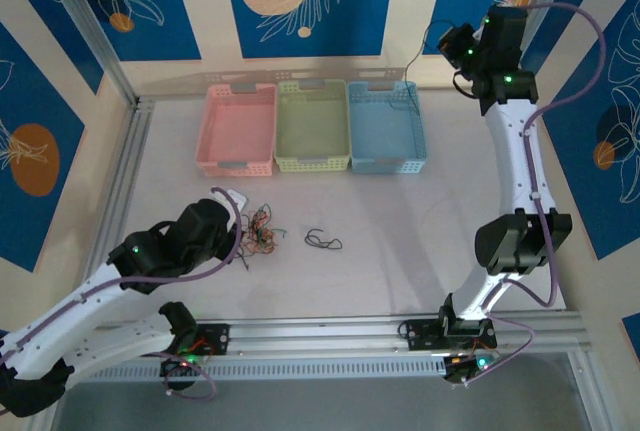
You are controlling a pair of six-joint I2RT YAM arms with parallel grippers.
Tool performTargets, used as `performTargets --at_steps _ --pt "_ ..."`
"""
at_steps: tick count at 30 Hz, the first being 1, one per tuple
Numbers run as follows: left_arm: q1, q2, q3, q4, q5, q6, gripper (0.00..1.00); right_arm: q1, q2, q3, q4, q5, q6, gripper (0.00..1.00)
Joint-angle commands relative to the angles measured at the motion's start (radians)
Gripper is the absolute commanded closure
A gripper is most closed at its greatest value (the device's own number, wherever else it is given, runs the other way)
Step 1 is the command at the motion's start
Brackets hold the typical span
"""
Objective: Untangle the cables
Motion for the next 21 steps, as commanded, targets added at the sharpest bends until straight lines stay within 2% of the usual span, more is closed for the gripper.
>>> performTargets --at_steps 1,3,10,21 --pt "0.008 -0.004 -0.005 0.012 0.000 0.024 1.00 0.033 0.043 -0.083 0.095 -0.009 -0.024 1.00" --pt "0.008 -0.002 -0.005 0.012 -0.002 0.025 1.00 0.050 0.071 -0.117 0.101 -0.024 -0.027 1.00" --pt "0.008 -0.002 -0.004 0.012 0.001 0.025 1.00 0.077 0.172 -0.223 0.059 0.037 -0.010 1.00" --pt "0.008 0.001 -0.006 0.012 0.002 0.024 1.00 0.094 0.419 -0.043 -0.174 0.064 -0.023 1.00"
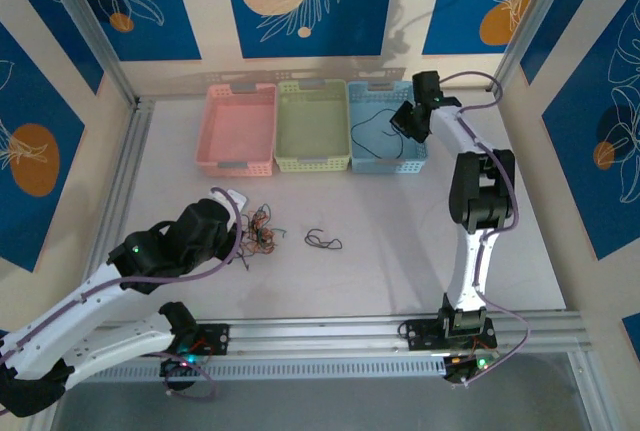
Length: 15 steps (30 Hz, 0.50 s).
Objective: Untangle the cables
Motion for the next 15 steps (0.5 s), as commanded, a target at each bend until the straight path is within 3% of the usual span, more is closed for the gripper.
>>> performTargets --at_steps 1,4,7,8,10,15 --pt "0.008 0.001 -0.006 0.013 0.002 0.024 1.00 0.013 0.038 0.101 -0.096 0.015 -0.019 1.00" --pt "0.008 0.001 -0.006 0.013 0.003 0.025 1.00 0.014 0.079 0.161 -0.132 -0.006 -0.027 0.99" --pt "0.008 0.002 -0.007 0.013 0.004 0.023 1.00 0.013 0.094 0.211 -0.166 -0.008 -0.037 0.80" --pt "0.008 0.003 -0.006 0.013 0.004 0.025 1.00 0.013 0.091 0.227 -0.174 -0.003 -0.044 0.64" --pt "0.008 0.004 -0.006 0.013 0.004 0.025 1.00 0.013 0.084 0.257 -0.202 -0.001 -0.055 0.48" --pt "0.008 0.004 -0.006 0.013 0.004 0.025 1.00 0.006 0.003 0.249 -0.223 -0.001 -0.077 0.44"
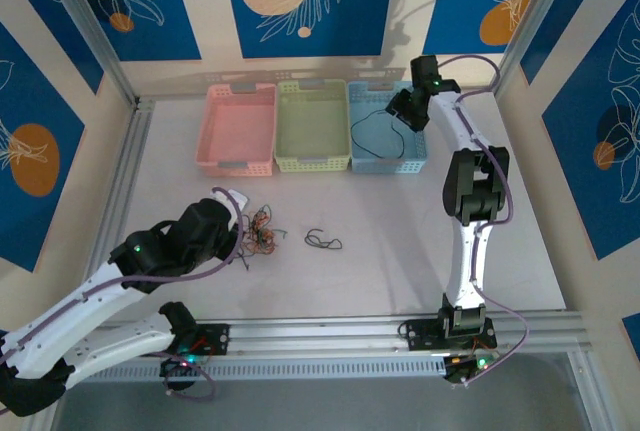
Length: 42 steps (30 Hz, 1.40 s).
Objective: Untangle the cables
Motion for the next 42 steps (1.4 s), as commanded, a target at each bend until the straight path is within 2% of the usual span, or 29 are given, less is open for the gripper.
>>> performTargets --at_steps 1,5,9,12,17,23,30,34,42 --pt "0.009 -0.002 -0.005 0.012 0.005 0.024 1.00 -0.001 -0.106 -0.023 -0.043 -0.005 -0.023 0.44" --pt "0.008 -0.002 -0.005 0.012 0.004 0.024 1.00 0.010 -0.262 -0.166 0.008 -0.014 -0.029 0.45" --pt "0.008 -0.006 -0.003 0.012 0.003 0.023 1.00 0.043 -0.437 -0.383 0.064 -0.116 -0.026 0.48" --pt "0.008 -0.014 -0.003 0.012 0.002 0.023 1.00 0.125 -0.556 -0.573 0.102 -0.179 -0.028 0.48" --pt "0.008 -0.015 -0.005 0.012 0.003 0.023 1.00 0.313 -0.676 -0.820 0.156 -0.180 0.017 0.47" --pt "0.008 -0.020 -0.005 0.012 0.003 0.023 1.00 0.484 -0.672 -0.958 0.172 -0.162 0.077 0.46" --pt "0.009 -0.019 -0.005 0.012 0.005 0.022 1.00 0.544 -0.599 -1.050 0.222 -0.186 0.137 0.48" --pt "0.009 -0.017 -0.005 0.012 0.004 0.022 1.00 0.593 -0.559 -1.010 0.189 -0.148 0.129 0.48" --pt "0.010 -0.025 -0.005 0.012 0.003 0.022 1.00 0.611 -0.511 -0.980 0.174 -0.130 0.123 0.51"
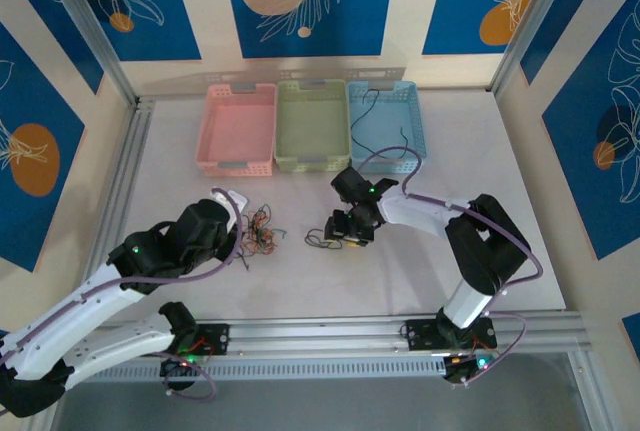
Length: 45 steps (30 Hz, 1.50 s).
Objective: Untangle the cables
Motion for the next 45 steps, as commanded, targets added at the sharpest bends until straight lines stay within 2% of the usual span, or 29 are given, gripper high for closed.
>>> performTargets --at_steps 1,6,14,20,26,32,38,45 --pt "0.010 -0.017 -0.003 0.013 0.003 0.004 1.00 0.008 0.024 0.039 -0.017 0.010 0.009 0.51" --pt "0.010 -0.022 -0.002 0.013 0.006 0.005 1.00 0.010 0.047 0.051 -0.023 0.001 -0.007 0.59" --pt "0.010 -0.025 -0.003 0.014 0.007 0.006 1.00 0.016 0.072 0.040 0.006 -0.026 -0.022 0.88" --pt "0.010 -0.024 -0.001 0.013 0.008 0.007 1.00 0.019 0.080 0.048 0.009 -0.021 -0.035 0.99" --pt "0.010 -0.026 -0.003 0.013 0.008 0.007 1.00 0.019 0.053 0.023 0.049 -0.027 -0.040 1.00" --pt "0.010 -0.020 -0.003 0.013 0.010 0.007 1.00 0.019 -0.066 -0.048 0.145 -0.062 -0.032 1.00" --pt "0.010 -0.018 -0.003 0.013 0.006 0.007 1.00 0.004 -0.153 -0.061 0.112 -0.007 -0.042 1.00" --pt "0.010 -0.017 -0.003 0.011 0.006 0.006 1.00 -0.001 -0.144 -0.088 0.154 -0.037 -0.011 1.00"
